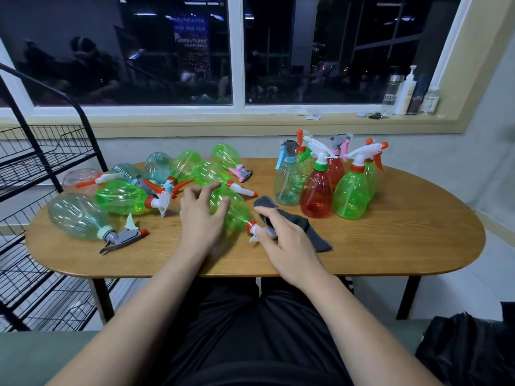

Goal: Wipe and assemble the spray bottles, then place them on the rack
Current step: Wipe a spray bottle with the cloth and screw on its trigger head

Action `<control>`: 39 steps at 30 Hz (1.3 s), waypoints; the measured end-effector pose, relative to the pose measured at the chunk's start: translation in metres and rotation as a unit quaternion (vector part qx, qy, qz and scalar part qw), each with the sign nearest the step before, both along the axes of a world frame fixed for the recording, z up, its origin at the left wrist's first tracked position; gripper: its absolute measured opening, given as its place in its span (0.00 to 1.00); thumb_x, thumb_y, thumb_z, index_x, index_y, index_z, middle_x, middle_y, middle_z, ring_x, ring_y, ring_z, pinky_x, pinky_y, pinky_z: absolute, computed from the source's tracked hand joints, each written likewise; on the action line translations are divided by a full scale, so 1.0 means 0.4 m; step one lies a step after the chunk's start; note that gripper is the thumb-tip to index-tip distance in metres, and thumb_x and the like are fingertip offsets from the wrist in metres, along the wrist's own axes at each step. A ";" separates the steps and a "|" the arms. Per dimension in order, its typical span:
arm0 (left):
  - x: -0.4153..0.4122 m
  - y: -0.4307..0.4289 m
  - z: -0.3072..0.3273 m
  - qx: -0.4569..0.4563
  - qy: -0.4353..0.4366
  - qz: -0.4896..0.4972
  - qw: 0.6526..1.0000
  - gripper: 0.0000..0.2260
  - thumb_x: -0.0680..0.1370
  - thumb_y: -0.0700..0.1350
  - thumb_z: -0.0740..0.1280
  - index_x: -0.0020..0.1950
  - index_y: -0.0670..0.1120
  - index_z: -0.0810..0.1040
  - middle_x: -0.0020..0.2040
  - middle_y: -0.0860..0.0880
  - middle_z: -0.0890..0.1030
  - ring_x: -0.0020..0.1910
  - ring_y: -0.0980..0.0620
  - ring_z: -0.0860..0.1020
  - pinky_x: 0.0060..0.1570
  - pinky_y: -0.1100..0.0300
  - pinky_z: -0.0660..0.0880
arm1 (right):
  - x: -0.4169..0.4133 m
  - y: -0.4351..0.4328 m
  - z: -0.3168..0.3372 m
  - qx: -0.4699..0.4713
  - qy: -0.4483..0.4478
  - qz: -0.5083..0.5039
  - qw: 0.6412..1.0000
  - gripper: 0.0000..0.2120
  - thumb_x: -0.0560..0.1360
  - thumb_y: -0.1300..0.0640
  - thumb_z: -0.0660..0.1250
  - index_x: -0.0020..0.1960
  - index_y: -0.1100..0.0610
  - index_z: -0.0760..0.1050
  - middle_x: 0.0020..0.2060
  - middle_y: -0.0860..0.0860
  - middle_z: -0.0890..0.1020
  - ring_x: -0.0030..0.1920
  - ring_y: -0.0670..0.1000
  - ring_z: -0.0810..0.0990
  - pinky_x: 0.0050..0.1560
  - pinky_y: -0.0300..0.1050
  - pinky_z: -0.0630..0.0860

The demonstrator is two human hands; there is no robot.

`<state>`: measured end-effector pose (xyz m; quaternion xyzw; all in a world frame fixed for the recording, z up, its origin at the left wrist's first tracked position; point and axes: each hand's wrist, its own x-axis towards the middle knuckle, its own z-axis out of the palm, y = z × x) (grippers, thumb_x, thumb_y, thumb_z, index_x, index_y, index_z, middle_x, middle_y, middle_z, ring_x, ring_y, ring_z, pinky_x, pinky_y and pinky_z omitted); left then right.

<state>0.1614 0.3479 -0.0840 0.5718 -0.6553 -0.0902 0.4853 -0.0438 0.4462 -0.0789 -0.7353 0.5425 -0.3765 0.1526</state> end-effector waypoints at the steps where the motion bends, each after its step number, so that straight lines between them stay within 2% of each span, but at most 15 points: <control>1: -0.001 0.001 -0.002 -0.003 -0.003 -0.006 1.000 0.20 0.81 0.60 0.69 0.72 0.57 0.77 0.63 0.49 0.69 0.69 0.47 0.69 0.71 0.46 0.68 | 0.003 -0.002 0.000 0.006 0.008 0.000 1.000 0.19 0.87 0.43 0.59 0.78 0.40 0.66 0.68 0.39 0.79 0.62 0.34 0.72 0.61 0.47 0.73; 3: -0.002 0.004 -0.002 -0.002 0.004 -0.021 1.000 0.25 0.79 0.64 0.71 0.72 0.56 0.75 0.64 0.50 0.69 0.68 0.48 0.70 0.68 0.50 0.70 | 0.007 -0.009 -0.001 0.022 0.033 0.006 0.999 0.20 0.87 0.42 0.58 0.79 0.39 0.64 0.66 0.39 0.81 0.63 0.37 0.75 0.60 0.49 0.74; 5: -0.007 0.008 -0.001 0.005 0.012 -0.036 0.999 0.28 0.77 0.65 0.73 0.73 0.54 0.73 0.65 0.51 0.69 0.67 0.50 0.73 0.61 0.54 0.71 | 0.015 -0.016 0.000 0.035 0.088 0.016 0.995 0.23 0.87 0.41 0.56 0.81 0.42 0.61 0.73 0.44 0.77 0.71 0.46 0.75 0.65 0.52 0.74; 7: -0.009 0.010 -0.003 -0.001 -0.007 -0.043 0.999 0.31 0.76 0.66 0.73 0.73 0.52 0.71 0.67 0.50 0.72 0.66 0.50 0.74 0.57 0.54 0.72 | 0.031 -0.017 0.000 0.030 0.144 0.025 0.989 0.28 0.88 0.40 0.55 0.85 0.46 0.57 0.77 0.48 0.72 0.76 0.50 0.70 0.70 0.53 0.70; 9: -0.007 0.007 -0.009 -0.011 -0.028 -0.044 0.999 0.34 0.75 0.68 0.72 0.73 0.50 0.70 0.68 0.49 0.74 0.65 0.49 0.75 0.57 0.52 0.74 | 0.049 -0.013 0.001 0.028 0.172 0.035 0.984 0.32 0.88 0.39 0.52 0.87 0.50 0.51 0.79 0.51 0.69 0.79 0.52 0.65 0.76 0.52 0.64; 12: -0.005 0.004 -0.014 -0.010 -0.029 -0.045 0.999 0.34 0.75 0.70 0.70 0.73 0.51 0.68 0.69 0.49 0.74 0.66 0.48 0.75 0.58 0.49 0.76 | 0.063 -0.009 -0.009 0.034 0.214 0.043 0.975 0.36 0.87 0.35 0.47 0.87 0.51 0.40 0.83 0.53 0.62 0.85 0.54 0.55 0.83 0.49 0.50; 14: -0.006 0.005 -0.014 -0.009 -0.031 -0.047 0.998 0.33 0.76 0.69 0.69 0.74 0.53 0.67 0.68 0.49 0.72 0.66 0.47 0.76 0.58 0.48 0.77 | 0.061 0.000 -0.013 0.036 0.236 0.050 0.970 0.37 0.87 0.34 0.46 0.87 0.51 0.36 0.85 0.53 0.57 0.86 0.54 0.51 0.83 0.45 0.43; 17: -0.008 0.006 -0.013 0.003 -0.038 -0.049 0.998 0.31 0.78 0.67 0.69 0.76 0.57 0.67 0.67 0.49 0.71 0.66 0.46 0.76 0.57 0.48 0.78 | 0.049 0.024 -0.014 0.050 0.258 0.061 0.963 0.37 0.87 0.33 0.45 0.86 0.50 0.34 0.87 0.51 0.50 0.86 0.50 0.44 0.77 0.39 0.35; 21: -0.007 0.007 -0.008 0.015 -0.042 -0.044 0.998 0.30 0.78 0.68 0.69 0.77 0.61 0.67 0.67 0.49 0.70 0.68 0.45 0.76 0.59 0.46 0.78 | 0.018 0.030 -0.028 0.054 0.253 0.040 0.965 0.38 0.86 0.31 0.44 0.87 0.48 0.38 0.85 0.45 0.58 0.86 0.49 0.47 0.80 0.40 0.38; 27: -0.009 0.009 -0.004 0.010 -0.036 -0.041 0.998 0.30 0.77 0.67 0.70 0.76 0.60 0.68 0.68 0.50 0.71 0.68 0.46 0.76 0.61 0.48 0.78 | 0.007 0.010 -0.011 0.085 0.235 0.011 0.968 0.38 0.84 0.30 0.44 0.87 0.48 0.41 0.86 0.47 0.55 0.86 0.50 0.49 0.82 0.44 0.47; 30: -0.010 0.007 -0.006 0.002 -0.032 -0.041 0.999 0.30 0.77 0.66 0.72 0.75 0.58 0.69 0.67 0.50 0.71 0.67 0.47 0.76 0.58 0.51 0.76 | 0.017 -0.011 -0.001 0.088 0.239 -0.010 0.967 0.40 0.84 0.29 0.44 0.88 0.50 0.42 0.86 0.49 0.53 0.86 0.50 0.48 0.82 0.44 0.45; 39: -0.012 0.003 -0.006 0.011 -0.034 -0.041 0.999 0.29 0.77 0.64 0.72 0.75 0.58 0.69 0.66 0.50 0.71 0.67 0.47 0.76 0.56 0.54 0.73 | 0.016 -0.082 -0.006 0.100 0.234 -0.017 0.967 0.42 0.82 0.26 0.43 0.88 0.49 0.43 0.86 0.49 0.55 0.86 0.49 0.51 0.81 0.50 0.55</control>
